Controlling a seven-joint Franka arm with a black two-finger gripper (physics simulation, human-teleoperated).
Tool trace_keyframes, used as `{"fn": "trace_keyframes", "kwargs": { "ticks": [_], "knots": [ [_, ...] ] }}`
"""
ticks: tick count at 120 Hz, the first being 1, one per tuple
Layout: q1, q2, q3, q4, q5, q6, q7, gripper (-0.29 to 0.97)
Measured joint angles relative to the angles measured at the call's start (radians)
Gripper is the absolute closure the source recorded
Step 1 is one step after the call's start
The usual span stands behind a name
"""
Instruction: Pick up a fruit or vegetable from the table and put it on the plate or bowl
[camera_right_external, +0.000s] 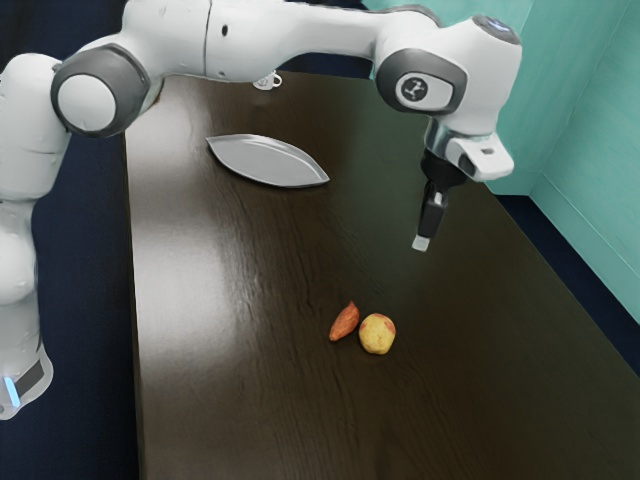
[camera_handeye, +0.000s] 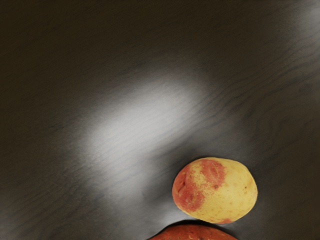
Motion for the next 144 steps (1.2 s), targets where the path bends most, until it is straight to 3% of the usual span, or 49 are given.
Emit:
{"fn": "trace_keyframes", "kwargs": {
  "ticks": [22, 46, 78, 104, 144],
  "knots": [
    [-0.053, -0.005, -0.031, -0.001, 0.008, -0.019, -0.002, 0.00],
    [-0.040, -0.003, -0.019, -0.012, -0.064, -0.032, 0.021, 0.00],
    [-0.030, -0.028, -0.017, -0.162, -0.085, 0.000, 0.057, 0.00],
    [0.011, -0.051, 0.045, -0.230, -0.114, 0.099, 0.238, 0.00],
    [0.014, -0.075, 0.050, -0.337, -0.074, 0.169, 0.485, 0.00]
  ]
}}
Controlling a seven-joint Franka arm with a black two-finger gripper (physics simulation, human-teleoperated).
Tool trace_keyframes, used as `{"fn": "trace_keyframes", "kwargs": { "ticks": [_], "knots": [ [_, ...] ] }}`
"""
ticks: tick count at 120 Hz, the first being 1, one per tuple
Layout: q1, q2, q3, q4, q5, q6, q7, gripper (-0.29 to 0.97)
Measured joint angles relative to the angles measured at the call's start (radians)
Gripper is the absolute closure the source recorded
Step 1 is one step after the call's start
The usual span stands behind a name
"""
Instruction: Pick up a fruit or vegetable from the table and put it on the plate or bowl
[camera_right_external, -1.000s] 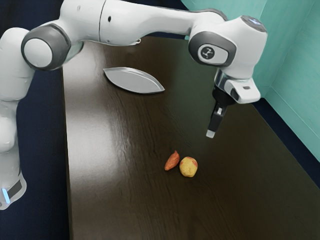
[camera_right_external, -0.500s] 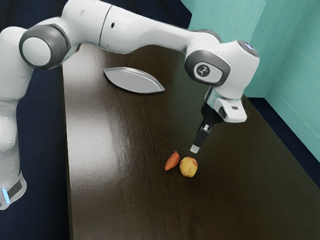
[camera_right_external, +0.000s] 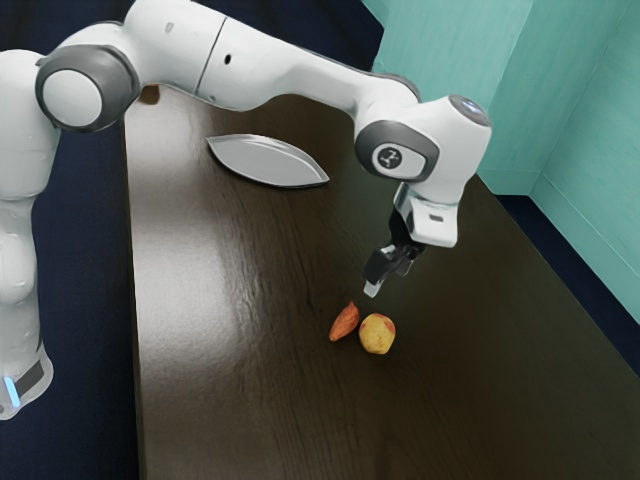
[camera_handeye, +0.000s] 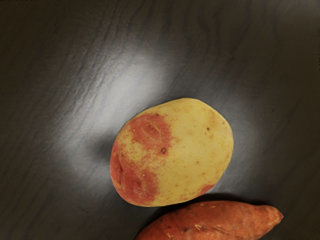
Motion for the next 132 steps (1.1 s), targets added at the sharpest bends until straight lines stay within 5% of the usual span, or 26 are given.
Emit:
{"fn": "trace_keyframes", "kwargs": {
  "ticks": [132],
  "knots": [
    [0.000, 0.082, -0.016, -0.111, -0.022, 0.188, 0.295, 0.00]
  ]
}}
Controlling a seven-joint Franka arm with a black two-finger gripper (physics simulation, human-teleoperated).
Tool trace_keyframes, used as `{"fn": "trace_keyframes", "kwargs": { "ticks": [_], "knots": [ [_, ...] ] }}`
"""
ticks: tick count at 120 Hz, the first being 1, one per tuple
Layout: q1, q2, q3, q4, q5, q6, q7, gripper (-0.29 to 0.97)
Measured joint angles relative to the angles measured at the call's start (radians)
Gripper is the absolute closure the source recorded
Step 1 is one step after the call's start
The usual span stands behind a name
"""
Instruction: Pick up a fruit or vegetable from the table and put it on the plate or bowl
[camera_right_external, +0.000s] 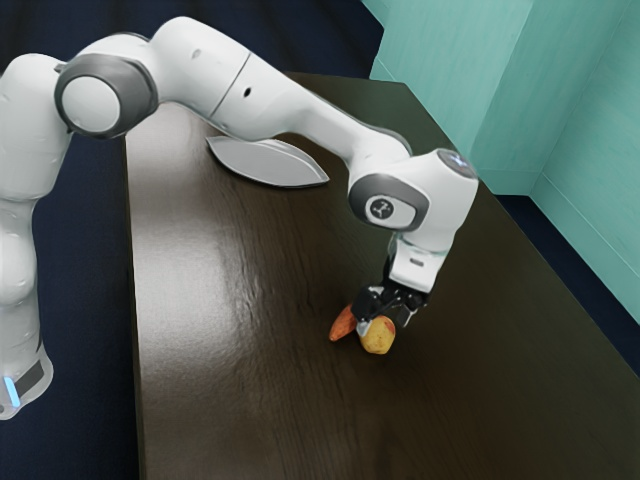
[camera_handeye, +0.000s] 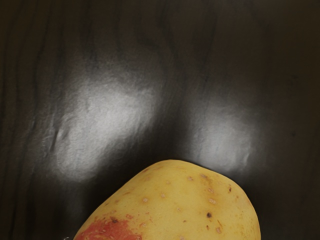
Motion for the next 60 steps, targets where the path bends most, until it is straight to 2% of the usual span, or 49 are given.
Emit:
{"fn": "trace_keyframes", "kwargs": {
  "ticks": [60],
  "knots": [
    [0.001, 0.036, 0.003, 0.000, 0.006, 0.011, 0.031, 0.00]
  ]
}}
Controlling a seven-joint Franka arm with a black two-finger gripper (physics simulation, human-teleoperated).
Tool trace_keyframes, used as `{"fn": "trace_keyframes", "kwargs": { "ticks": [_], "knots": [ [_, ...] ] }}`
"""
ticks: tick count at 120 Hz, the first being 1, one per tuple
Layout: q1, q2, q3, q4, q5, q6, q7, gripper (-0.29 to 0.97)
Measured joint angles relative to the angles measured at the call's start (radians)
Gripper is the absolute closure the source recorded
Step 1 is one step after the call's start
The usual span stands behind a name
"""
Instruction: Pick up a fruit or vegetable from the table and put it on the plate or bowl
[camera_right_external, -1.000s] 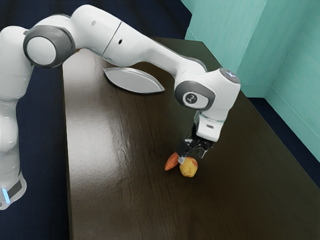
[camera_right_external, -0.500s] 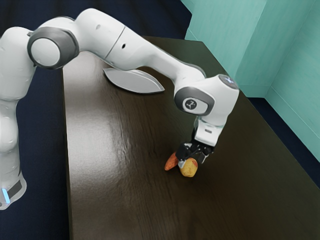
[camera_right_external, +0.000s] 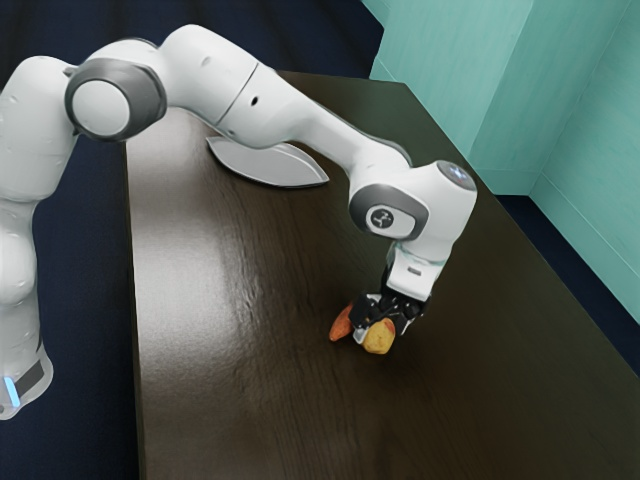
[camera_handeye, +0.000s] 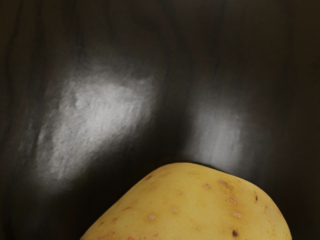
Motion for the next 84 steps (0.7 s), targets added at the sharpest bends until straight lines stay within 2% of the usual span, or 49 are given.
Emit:
{"fn": "trace_keyframes", "kwargs": {
  "ticks": [9, 30, 43, 63, 84],
  "knots": [
    [0.000, 0.004, 0.000, 0.000, 0.000, 0.001, 0.003, 0.02],
    [0.000, 0.005, 0.001, 0.000, 0.001, 0.003, 0.008, 0.21],
    [0.000, 0.003, 0.001, 0.000, 0.003, 0.005, 0.008, 0.28],
    [0.000, -0.027, -0.002, 0.004, 0.004, 0.003, 0.011, 0.29],
    [0.000, -0.081, -0.002, 0.015, 0.002, -0.005, 0.011, 0.42]
  ]
}}
